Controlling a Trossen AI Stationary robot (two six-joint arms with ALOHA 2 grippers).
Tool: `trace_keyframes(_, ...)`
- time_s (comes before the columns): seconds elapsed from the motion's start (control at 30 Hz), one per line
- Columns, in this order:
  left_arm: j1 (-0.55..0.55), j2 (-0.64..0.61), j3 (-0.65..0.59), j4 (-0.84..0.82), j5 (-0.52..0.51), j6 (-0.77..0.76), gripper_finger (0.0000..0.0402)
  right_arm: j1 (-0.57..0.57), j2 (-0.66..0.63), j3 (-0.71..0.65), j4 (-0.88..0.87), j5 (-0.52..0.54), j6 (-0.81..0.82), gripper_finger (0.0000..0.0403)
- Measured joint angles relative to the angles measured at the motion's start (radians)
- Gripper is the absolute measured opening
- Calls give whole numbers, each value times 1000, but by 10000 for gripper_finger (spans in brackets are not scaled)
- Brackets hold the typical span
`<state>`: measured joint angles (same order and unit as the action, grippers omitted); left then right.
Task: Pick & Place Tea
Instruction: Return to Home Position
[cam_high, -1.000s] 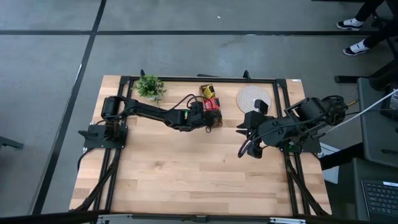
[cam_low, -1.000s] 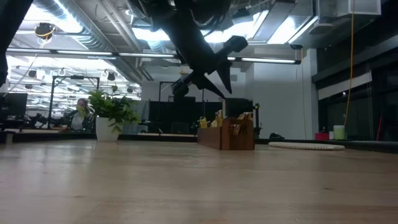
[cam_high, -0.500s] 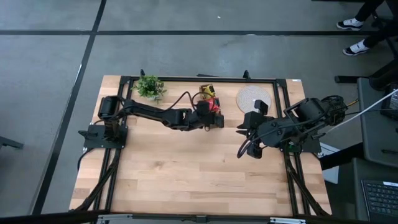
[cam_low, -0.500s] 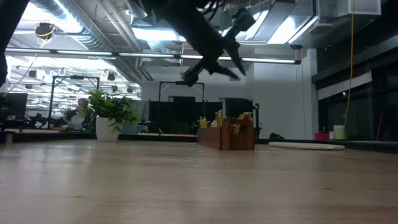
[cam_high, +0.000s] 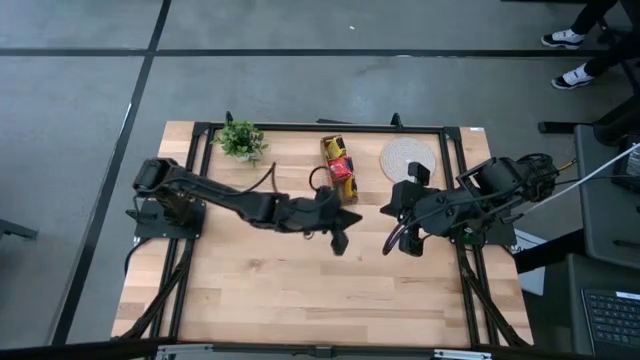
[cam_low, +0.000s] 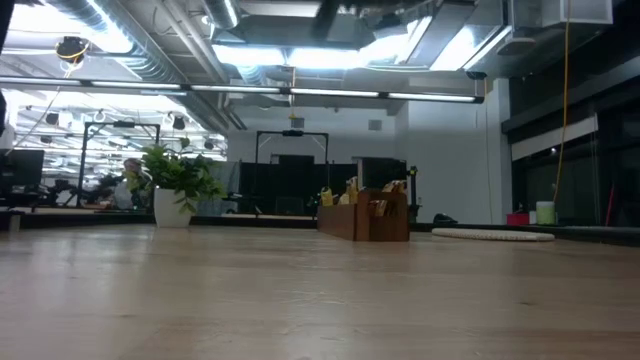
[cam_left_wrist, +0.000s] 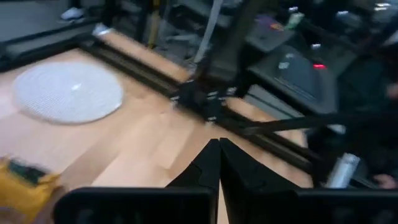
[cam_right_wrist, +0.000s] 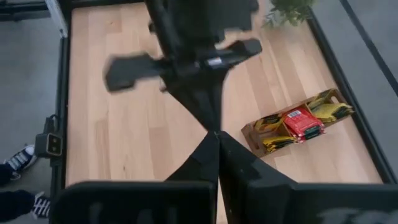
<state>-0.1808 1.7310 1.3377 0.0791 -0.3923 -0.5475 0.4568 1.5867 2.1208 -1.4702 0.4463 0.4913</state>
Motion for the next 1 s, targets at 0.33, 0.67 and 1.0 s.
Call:
trace_keyframes(0.33, -111, -155, 0, -39, -7, 189, 2, 0, -1, -25, 29, -106, -107, 4)
trace_keyframes(0.67, -147, -292, 0, -67, -41, 392, 2, -79, -75, -352, 466, -325, -282, 2)
trace_keyframes(1.0, -144, -335, 0, -94, -59, 454, 14, -199, -257, -689, 748, -443, -373, 2)
